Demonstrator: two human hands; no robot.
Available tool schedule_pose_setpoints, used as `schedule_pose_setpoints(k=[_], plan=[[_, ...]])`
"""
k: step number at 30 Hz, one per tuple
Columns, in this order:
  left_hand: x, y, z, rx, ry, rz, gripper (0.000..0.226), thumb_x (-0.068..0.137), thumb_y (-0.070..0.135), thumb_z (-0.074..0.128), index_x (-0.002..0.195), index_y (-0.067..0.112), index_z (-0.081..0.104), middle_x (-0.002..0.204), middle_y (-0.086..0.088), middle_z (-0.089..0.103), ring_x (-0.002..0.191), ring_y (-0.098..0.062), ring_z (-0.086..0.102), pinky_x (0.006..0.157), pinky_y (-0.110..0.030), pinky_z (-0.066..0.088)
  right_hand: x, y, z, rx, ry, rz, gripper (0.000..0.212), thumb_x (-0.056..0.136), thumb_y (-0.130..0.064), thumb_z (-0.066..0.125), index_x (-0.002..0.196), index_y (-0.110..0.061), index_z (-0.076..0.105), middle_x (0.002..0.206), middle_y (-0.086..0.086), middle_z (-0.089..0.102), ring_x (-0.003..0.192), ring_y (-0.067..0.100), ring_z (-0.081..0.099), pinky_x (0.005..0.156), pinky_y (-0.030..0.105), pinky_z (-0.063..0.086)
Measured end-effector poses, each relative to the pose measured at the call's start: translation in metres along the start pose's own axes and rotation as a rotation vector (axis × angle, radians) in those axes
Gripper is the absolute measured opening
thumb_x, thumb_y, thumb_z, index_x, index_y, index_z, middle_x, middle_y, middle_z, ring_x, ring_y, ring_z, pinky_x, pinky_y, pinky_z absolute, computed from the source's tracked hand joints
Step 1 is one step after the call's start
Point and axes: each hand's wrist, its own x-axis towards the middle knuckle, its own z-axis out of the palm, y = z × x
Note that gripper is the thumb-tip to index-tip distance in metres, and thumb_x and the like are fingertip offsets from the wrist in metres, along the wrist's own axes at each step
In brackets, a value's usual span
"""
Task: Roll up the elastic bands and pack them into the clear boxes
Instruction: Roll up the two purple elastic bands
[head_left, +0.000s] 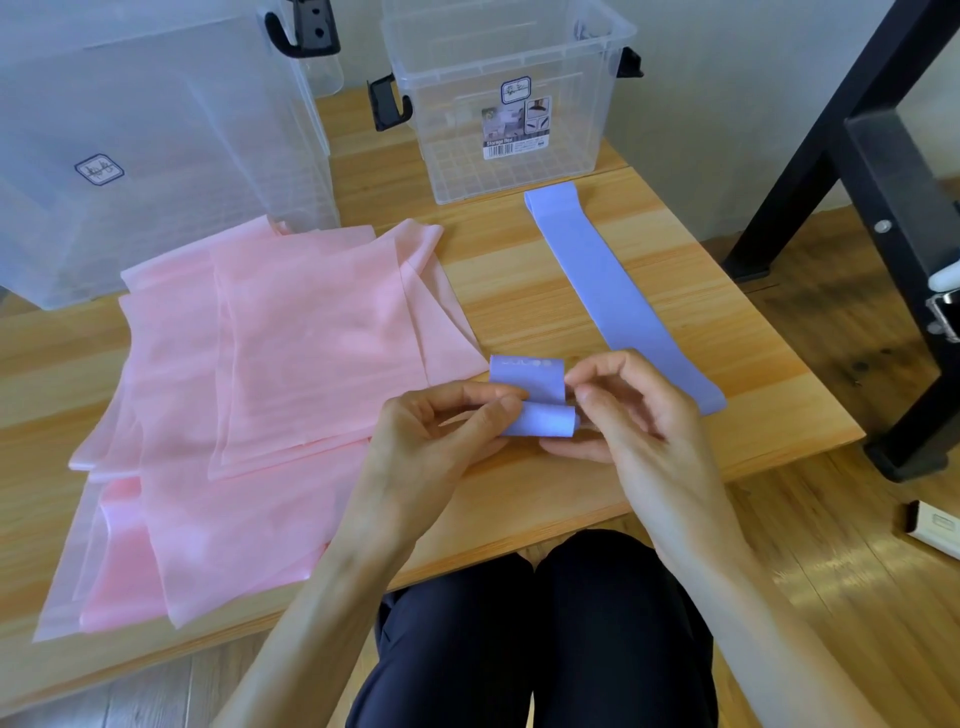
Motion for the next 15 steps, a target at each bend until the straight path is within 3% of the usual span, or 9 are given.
schedule_pose_setpoints(k=[2,5,9,12,15], plan=[[-0.0005,0.0007,-0.0009,0.008,0.025,0.003,0.009,0.089,0.013,0.069,0.084,0.012,0.077,0.087,0.001,0.078,0.087,-0.007,0.073,0.076,-0.018,0.057,-0.0028,-0.0013,-0.0011,0.0,-0.052,0.001,0.011,0.095,-0.003,0.06,0.09,-0.009,0.07,0.081,-0.007,0.067,0.085,0.007,0.068,0.072,0.031,0.061],[-0.0015,0.0015,-0.0013,0.028,0.038,0.013,0.01,0.09,0.013,0.068,0.086,0.014,0.077,0.088,0.0,0.078,0.086,-0.009,0.074,0.076,-0.02,0.058,-0.0038,0.0001,-0.0015,-0.07,-0.093,0.002,0.009,0.083,-0.01,0.076,0.09,-0.014,0.074,0.084,0.001,0.073,0.086,0.022,0.073,0.082,0.038,0.06],[-0.0035,0.0011,-0.002,0.027,0.032,0.038,0.009,0.088,0.017,0.069,0.088,0.018,0.078,0.092,0.005,0.078,0.09,-0.008,0.074,0.079,-0.019,0.057,-0.0027,-0.0011,0.0002,0.018,-0.066,0.037,0.006,0.081,-0.006,0.075,0.086,-0.009,0.075,0.079,0.007,0.073,0.077,0.022,0.075,0.069,0.024,0.059],[-0.0047,0.0015,-0.003,0.017,-0.01,0.045,0.015,0.078,0.028,0.071,0.087,0.021,0.08,0.093,0.003,0.078,0.094,-0.009,0.073,0.084,-0.019,0.056,-0.0015,-0.0049,-0.0004,0.049,-0.051,0.061,0.017,0.077,-0.016,0.074,0.086,-0.004,0.068,0.074,0.003,0.071,0.07,0.027,0.075,0.065,0.029,0.061],[-0.0047,0.0021,-0.0031,-0.026,-0.047,0.022,0.019,0.073,0.028,0.071,0.088,0.019,0.08,0.093,0.0,0.078,0.092,-0.009,0.073,0.079,-0.017,0.056,0.0005,-0.0086,-0.0007,0.079,-0.023,0.108,0.033,0.07,-0.021,0.074,0.089,-0.002,0.054,0.069,0.001,0.07,0.066,0.03,0.074,0.061,0.032,0.062]])
